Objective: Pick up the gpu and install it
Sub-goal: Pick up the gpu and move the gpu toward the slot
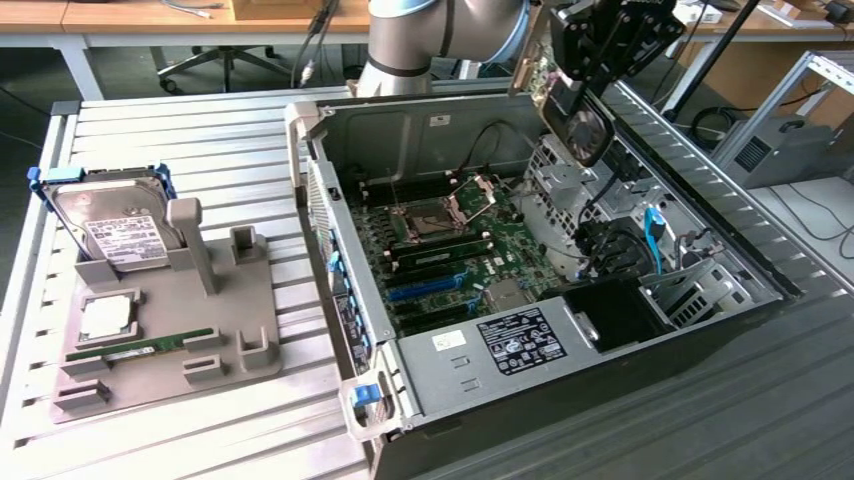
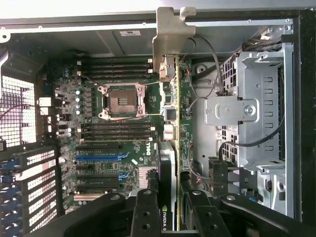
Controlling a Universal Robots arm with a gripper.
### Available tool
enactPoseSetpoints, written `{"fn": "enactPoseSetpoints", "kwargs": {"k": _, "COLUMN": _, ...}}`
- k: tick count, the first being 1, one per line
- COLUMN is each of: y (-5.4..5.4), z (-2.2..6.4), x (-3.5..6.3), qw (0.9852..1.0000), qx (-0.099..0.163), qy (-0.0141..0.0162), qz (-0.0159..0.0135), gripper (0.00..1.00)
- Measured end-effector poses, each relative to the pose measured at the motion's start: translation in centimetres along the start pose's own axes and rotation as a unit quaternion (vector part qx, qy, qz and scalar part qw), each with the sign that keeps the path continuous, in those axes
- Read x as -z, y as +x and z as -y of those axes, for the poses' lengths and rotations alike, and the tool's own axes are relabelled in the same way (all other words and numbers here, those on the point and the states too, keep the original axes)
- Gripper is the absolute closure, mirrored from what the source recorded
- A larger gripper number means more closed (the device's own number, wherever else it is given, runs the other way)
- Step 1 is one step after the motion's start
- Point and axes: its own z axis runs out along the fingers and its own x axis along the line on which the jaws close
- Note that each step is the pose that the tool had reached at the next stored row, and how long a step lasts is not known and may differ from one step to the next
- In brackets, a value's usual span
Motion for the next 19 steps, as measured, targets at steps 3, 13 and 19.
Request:
{"fn": "enactPoseSetpoints", "kwargs": {"k": 3, "y": -0.28, "z": -0.01, "x": 0.00, "qw": 1.0000, "qx": 0.001, "qy": 0.0000, "qz": -0.0001, "gripper": 0.73}}
{"fn": "enactPoseSetpoints", "kwargs": {"k": 13, "y": -0.58, "z": -0.01, "x": 0.00, "qw": 1.0000, "qx": 0.001, "qy": 0.0000, "qz": -0.0001, "gripper": 0.73}}
{"fn": "enactPoseSetpoints", "kwargs": {"k": 19, "y": -0.58, "z": -0.01, "x": 0.00, "qw": 1.0000, "qx": 0.001, "qy": 0.0000, "qz": 0.0000, "gripper": 0.73}}
